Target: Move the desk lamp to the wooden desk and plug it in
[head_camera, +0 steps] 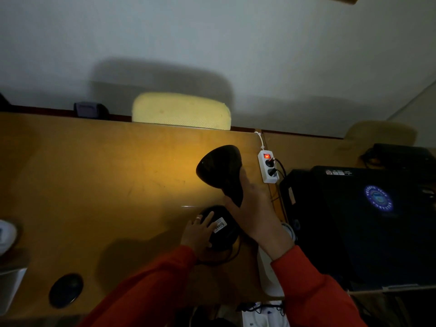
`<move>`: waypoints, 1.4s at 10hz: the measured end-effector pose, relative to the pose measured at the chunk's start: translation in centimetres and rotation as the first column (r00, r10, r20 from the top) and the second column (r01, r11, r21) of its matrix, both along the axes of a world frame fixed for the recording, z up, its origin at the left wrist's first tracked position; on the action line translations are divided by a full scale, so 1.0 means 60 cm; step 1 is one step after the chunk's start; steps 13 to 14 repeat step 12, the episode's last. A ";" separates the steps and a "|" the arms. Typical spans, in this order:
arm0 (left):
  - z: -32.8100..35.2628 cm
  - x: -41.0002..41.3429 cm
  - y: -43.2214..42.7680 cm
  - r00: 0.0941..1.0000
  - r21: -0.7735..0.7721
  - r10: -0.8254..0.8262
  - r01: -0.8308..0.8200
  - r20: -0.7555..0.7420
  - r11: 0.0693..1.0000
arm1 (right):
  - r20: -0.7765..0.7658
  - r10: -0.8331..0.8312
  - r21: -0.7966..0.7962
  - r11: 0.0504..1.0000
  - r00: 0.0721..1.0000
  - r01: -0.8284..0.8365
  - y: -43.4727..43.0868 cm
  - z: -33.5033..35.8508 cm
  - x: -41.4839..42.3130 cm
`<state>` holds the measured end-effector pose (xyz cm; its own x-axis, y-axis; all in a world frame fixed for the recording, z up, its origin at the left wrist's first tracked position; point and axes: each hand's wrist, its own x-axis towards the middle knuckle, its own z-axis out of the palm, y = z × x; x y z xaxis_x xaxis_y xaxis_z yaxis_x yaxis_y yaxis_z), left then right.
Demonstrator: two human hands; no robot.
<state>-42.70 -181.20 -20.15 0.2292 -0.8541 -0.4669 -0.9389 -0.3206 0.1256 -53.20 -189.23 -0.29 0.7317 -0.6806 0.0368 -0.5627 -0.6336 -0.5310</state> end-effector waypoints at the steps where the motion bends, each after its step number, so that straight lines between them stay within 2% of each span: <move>1: -0.002 -0.002 -0.001 1.000 0.011 0.006 -0.006 0.006 1.000 | -0.014 -0.005 0.033 0.999 1.000 0.006 -0.001 -0.002 0.002; 6: 0.006 -0.003 0.003 0.999 0.040 -0.017 0.018 -0.028 0.999 | 0.029 0.010 0.073 0.997 1.000 -0.012 0.003 0.001 -0.008; 7: 0.041 0.002 0.005 0.992 -0.010 0.016 -0.017 -0.122 1.000 | 0.027 0.011 0.094 0.995 1.000 -0.014 0.001 0.003 -0.011; 8: 0.090 0.008 0.021 0.954 -0.186 0.099 -0.156 -0.283 0.970 | 0.023 0.022 0.107 0.994 0.999 -0.024 -0.005 0.010 -0.015; 9: 0.145 0.018 0.047 0.886 -0.310 0.156 -0.311 -0.437 0.898 | 0.029 0.014 0.069 0.997 0.999 -0.016 -0.012 0.023 -0.020; 10: 0.198 0.038 0.078 0.832 -0.342 0.185 -0.404 -0.523 0.849 | 0.050 -0.019 0.035 0.999 0.999 0.017 -0.017 0.033 -0.025; 12: 0.284 0.083 0.124 0.881 -0.420 0.228 -0.408 -0.415 0.811 | 0.062 -0.017 -0.034 0.999 0.998 0.019 -0.007 0.050 -0.027; 14: 0.284 0.083 0.124 0.881 -0.420 0.228 -0.408 -0.415 0.811 | 0.062 -0.017 -0.034 0.999 0.998 0.019 -0.007 0.050 -0.027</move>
